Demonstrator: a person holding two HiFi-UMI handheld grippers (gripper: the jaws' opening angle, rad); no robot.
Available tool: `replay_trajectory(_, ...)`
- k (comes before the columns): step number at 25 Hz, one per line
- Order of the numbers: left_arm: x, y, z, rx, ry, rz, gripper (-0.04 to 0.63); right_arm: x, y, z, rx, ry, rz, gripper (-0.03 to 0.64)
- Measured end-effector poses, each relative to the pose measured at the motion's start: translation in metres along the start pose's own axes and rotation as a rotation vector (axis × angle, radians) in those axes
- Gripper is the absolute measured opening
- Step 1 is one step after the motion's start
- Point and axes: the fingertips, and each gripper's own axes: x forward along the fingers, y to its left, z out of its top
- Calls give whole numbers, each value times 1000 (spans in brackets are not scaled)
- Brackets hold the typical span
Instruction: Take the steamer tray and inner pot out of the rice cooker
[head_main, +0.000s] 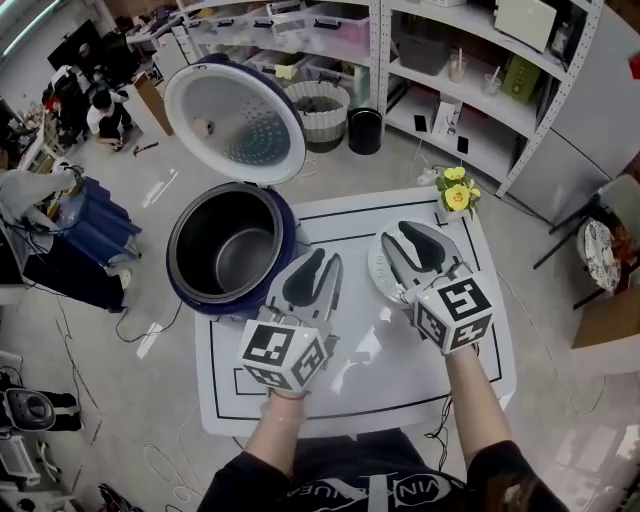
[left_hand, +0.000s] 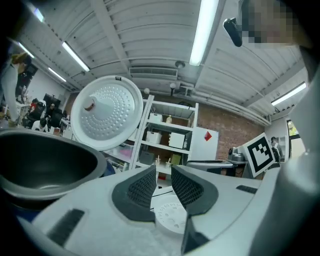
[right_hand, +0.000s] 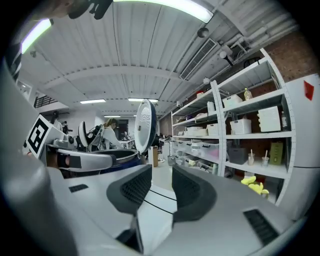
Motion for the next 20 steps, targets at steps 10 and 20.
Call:
replay_trajectory(10, -79, 47, 42, -3, -77, 113, 69, 51, 84, 21, -15, -17, 156, 123)
replay_trajectory(20, -148, 110, 68, 17, -106, 259, 70, 90, 141, 28, -6, 4, 221, 123)
